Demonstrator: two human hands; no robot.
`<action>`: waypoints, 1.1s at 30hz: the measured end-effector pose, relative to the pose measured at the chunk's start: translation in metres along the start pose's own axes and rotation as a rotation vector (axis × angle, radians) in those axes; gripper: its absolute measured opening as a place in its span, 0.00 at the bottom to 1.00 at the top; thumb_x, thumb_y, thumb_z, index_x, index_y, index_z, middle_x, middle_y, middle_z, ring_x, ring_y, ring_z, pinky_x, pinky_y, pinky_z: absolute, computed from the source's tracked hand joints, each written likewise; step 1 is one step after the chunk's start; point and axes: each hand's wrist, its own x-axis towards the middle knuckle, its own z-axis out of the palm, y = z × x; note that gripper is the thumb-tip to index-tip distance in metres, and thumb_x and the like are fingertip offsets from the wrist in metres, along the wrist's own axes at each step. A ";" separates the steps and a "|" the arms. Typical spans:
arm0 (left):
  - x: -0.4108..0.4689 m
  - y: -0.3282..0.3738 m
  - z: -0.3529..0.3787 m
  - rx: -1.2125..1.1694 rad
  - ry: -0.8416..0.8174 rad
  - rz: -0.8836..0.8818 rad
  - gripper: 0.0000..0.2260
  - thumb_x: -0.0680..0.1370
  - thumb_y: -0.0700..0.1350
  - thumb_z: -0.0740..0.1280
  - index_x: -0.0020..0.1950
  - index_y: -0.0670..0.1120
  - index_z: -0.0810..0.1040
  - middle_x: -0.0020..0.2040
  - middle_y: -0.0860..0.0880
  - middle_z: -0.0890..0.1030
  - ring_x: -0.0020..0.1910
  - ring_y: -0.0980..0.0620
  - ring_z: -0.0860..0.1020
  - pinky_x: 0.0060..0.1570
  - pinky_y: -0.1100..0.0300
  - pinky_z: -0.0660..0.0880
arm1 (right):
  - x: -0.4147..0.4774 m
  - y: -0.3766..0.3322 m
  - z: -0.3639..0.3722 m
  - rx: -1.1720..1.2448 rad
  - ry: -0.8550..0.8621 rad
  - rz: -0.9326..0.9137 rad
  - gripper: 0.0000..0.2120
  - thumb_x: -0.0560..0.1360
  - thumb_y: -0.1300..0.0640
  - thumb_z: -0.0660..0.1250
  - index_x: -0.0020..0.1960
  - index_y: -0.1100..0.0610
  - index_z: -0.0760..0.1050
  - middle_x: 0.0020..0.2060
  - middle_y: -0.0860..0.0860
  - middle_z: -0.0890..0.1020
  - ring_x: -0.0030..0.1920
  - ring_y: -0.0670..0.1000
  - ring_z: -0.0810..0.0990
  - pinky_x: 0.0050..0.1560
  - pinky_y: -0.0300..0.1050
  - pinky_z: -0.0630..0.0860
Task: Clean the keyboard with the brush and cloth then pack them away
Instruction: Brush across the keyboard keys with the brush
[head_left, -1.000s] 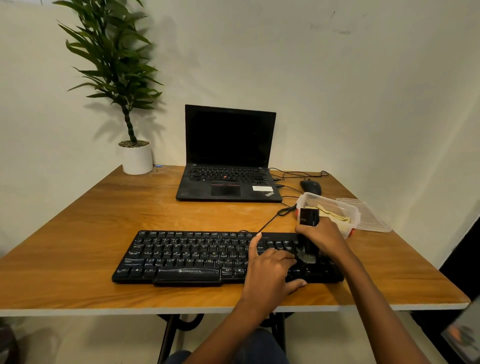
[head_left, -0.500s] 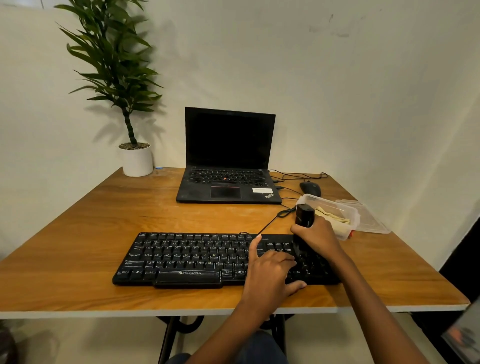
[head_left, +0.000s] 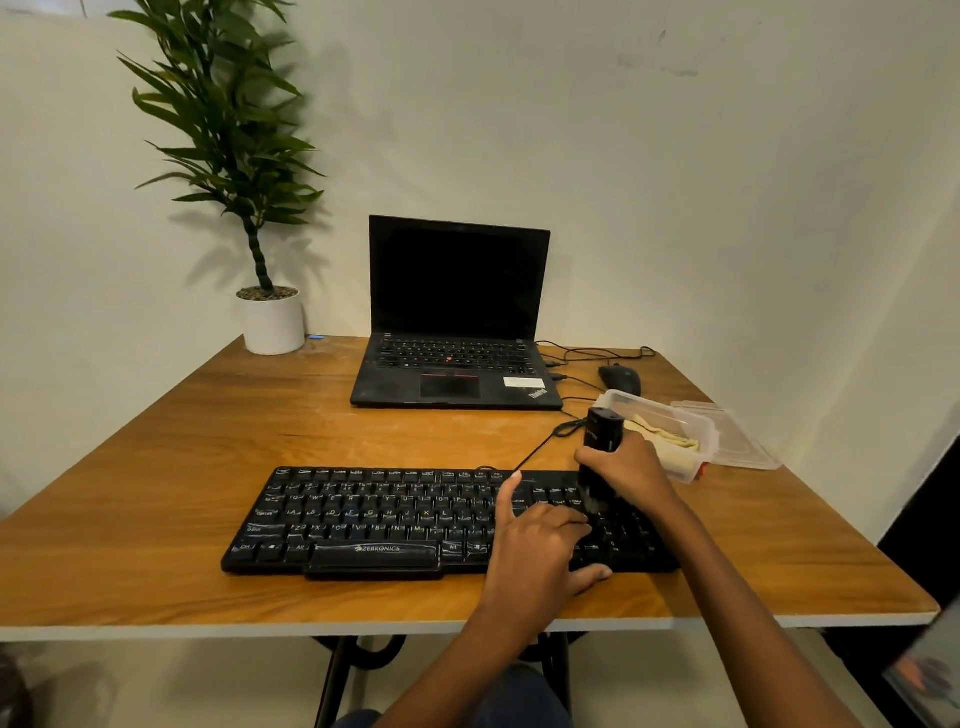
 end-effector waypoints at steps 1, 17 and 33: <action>0.000 0.000 0.000 -0.001 -0.003 0.001 0.18 0.63 0.67 0.71 0.44 0.56 0.84 0.44 0.62 0.82 0.45 0.64 0.79 0.70 0.47 0.47 | 0.001 -0.001 -0.002 -0.016 -0.014 0.015 0.08 0.69 0.55 0.70 0.44 0.59 0.76 0.39 0.53 0.79 0.42 0.52 0.78 0.39 0.44 0.73; 0.001 0.000 0.000 -0.013 -0.004 -0.011 0.18 0.63 0.68 0.71 0.43 0.57 0.83 0.44 0.63 0.82 0.45 0.65 0.79 0.70 0.48 0.46 | 0.000 0.010 -0.006 0.131 0.152 -0.109 0.07 0.70 0.57 0.70 0.41 0.52 0.72 0.41 0.54 0.80 0.42 0.50 0.77 0.48 0.49 0.76; -0.001 0.001 0.001 -0.003 -0.002 0.002 0.18 0.62 0.67 0.72 0.43 0.57 0.84 0.44 0.63 0.82 0.45 0.65 0.79 0.70 0.47 0.48 | 0.001 0.017 -0.005 0.095 0.105 -0.116 0.07 0.70 0.57 0.71 0.44 0.55 0.73 0.38 0.51 0.78 0.42 0.50 0.77 0.42 0.43 0.72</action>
